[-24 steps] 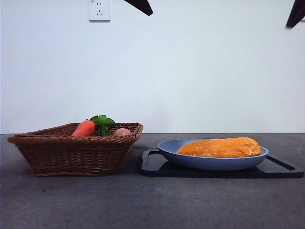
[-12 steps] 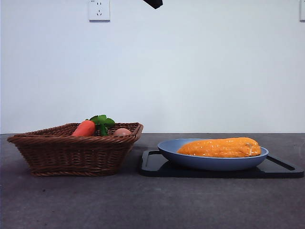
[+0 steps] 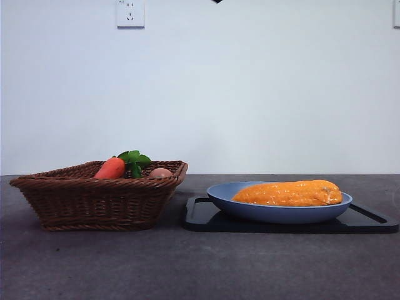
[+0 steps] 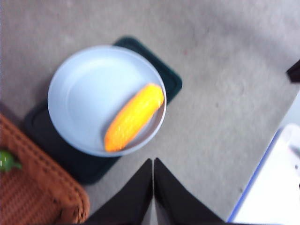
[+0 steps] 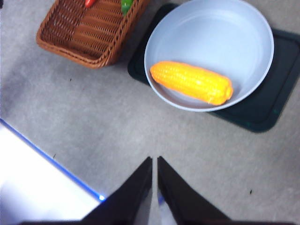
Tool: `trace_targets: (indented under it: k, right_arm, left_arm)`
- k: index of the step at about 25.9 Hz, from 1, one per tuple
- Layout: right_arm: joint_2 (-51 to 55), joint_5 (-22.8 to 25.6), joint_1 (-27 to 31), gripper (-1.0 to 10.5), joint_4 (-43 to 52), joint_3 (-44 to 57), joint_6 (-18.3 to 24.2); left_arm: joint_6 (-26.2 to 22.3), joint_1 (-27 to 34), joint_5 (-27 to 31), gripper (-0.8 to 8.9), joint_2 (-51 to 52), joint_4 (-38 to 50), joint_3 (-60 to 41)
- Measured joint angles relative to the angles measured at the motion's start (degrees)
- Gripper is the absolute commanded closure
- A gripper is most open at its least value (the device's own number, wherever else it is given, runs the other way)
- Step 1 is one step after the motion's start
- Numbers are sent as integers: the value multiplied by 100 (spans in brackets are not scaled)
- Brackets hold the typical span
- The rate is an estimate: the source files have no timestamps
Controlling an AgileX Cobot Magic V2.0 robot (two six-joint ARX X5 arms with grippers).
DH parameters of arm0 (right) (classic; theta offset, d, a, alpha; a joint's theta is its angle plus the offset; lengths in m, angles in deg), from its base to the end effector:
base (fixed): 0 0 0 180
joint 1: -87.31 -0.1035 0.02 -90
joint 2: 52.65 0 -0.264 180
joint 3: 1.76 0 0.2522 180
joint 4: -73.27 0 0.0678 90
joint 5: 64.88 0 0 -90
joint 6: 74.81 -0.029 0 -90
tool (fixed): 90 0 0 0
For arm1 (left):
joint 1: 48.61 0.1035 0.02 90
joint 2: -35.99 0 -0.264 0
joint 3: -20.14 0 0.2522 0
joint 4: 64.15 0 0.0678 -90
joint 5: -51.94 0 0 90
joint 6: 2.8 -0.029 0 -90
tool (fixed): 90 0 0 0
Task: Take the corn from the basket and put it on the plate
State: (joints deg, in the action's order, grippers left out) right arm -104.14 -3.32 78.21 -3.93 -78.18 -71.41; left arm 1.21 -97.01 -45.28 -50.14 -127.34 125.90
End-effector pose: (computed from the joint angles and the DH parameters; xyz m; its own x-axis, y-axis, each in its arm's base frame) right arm 0.1375 0.0360 0.3426 0.4560 0.5553 -0.6955 -0.4724 0.8133 0.3397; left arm 0.2029 -0.2340 0.3851 0.3833 -0.6210 -0.6836 0.7684 0.6251 -0.1371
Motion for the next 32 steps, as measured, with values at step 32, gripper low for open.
trace_targets:
  k: [32]
  right_arm:
    - [0, -2, 0, 945, 1410, 0, 0]
  left_arm:
    - [-898, 3462, 55, 807, 2765, 3130, -1705]
